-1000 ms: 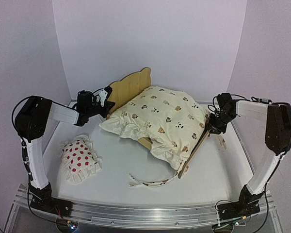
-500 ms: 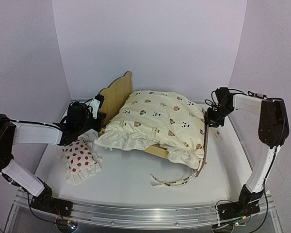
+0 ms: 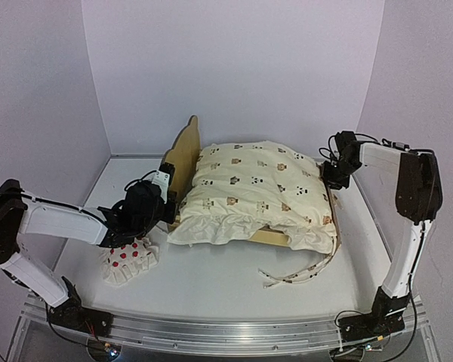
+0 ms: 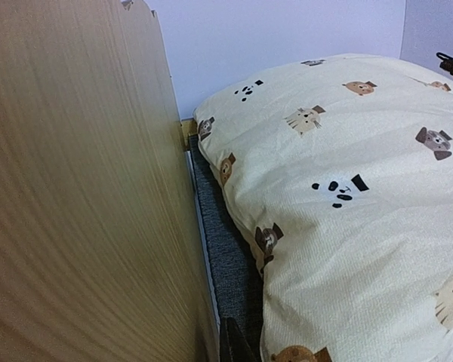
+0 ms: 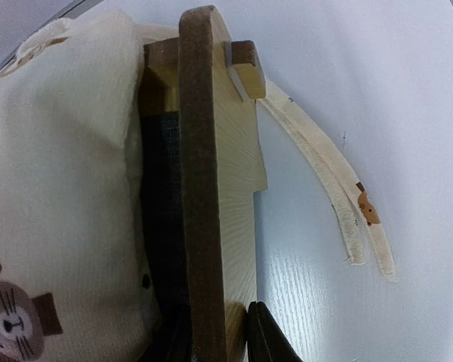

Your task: Set up the pet bed

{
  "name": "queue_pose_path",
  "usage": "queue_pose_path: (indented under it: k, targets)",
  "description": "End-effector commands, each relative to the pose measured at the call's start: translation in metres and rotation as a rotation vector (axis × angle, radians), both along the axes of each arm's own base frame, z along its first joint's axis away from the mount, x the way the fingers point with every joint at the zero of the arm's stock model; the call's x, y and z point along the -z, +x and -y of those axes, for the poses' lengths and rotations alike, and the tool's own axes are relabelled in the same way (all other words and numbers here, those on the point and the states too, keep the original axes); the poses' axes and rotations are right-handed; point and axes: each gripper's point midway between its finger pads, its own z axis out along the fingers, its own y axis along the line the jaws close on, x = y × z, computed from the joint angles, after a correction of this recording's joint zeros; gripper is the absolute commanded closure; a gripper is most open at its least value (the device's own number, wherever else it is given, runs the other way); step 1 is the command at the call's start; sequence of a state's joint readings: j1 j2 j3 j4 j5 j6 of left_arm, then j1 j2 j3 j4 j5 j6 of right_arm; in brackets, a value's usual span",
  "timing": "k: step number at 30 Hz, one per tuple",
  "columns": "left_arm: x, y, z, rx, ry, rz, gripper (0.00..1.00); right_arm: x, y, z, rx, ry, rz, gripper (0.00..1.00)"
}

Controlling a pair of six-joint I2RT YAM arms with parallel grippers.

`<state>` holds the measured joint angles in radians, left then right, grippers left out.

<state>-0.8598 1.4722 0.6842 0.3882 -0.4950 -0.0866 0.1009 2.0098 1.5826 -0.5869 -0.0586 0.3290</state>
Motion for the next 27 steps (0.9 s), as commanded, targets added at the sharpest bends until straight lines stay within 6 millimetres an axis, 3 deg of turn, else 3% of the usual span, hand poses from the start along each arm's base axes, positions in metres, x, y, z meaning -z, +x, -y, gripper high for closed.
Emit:
queue_pose_path:
  k: [1, 4, 9, 15, 20, 24, 27]
  targets:
    - [0.115, -0.102, 0.044, 0.215, -0.039, -0.531, 1.0, 0.01, -0.024, -0.056, -0.142, 0.14, -0.081, 0.72]
    - [0.135, -0.108, 0.04, 0.196, -0.002, -0.555, 1.0, 0.007, -0.029, -0.056, -0.137, 0.146, -0.083, 0.72]
    - [0.154, -0.123, 0.051, 0.223, 0.077, -0.554, 0.99, -0.001, -0.03, -0.059, -0.123, 0.172, -0.075, 0.72]
    - [0.162, -0.131, 0.062, 0.28, 0.117, -0.557, 1.0, -0.01, -0.023, -0.068, -0.132, 0.194, -0.056, 0.72]
    - [0.162, -0.13, 0.059, 0.272, 0.143, -0.552, 1.0, -0.02, -0.016, -0.068, -0.121, 0.189, -0.03, 0.72]
    - [0.16, -0.131, 0.054, 0.252, 0.145, -0.565, 0.9, -0.023, -0.019, -0.056, -0.113, 0.124, -0.022, 0.62]
    - [0.158, -0.133, 0.049, 0.239, 0.143, -0.574, 0.73, -0.029, -0.024, -0.046, -0.108, 0.062, -0.015, 0.48]
